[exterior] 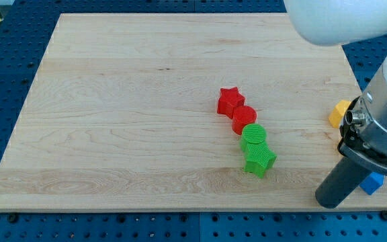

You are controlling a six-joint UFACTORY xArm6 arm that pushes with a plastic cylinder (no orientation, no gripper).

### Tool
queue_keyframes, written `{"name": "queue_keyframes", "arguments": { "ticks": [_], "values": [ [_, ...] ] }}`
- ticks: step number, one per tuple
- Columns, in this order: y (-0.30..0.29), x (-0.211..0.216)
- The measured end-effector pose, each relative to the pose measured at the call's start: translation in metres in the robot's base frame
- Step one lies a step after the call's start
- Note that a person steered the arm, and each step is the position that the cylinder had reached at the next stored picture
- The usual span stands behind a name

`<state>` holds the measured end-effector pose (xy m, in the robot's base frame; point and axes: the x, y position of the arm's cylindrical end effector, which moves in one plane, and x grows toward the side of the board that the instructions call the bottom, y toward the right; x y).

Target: Move arm to the center right of the table

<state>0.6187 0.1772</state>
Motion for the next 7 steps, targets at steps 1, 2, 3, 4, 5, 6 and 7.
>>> {"name": "queue_keyframes", "arguments": {
  "ticks": [1,2,3,4,5,6,7],
  "values": [
    [-0.021,-0.002],
    [-0.049,-0.04],
    [-0.059,-0.088],
    [-0.059,-0.129],
    [-0.059,-0.173],
    [-0.059,-0.232],
    [-0.029,-0.272]
  ]
}}
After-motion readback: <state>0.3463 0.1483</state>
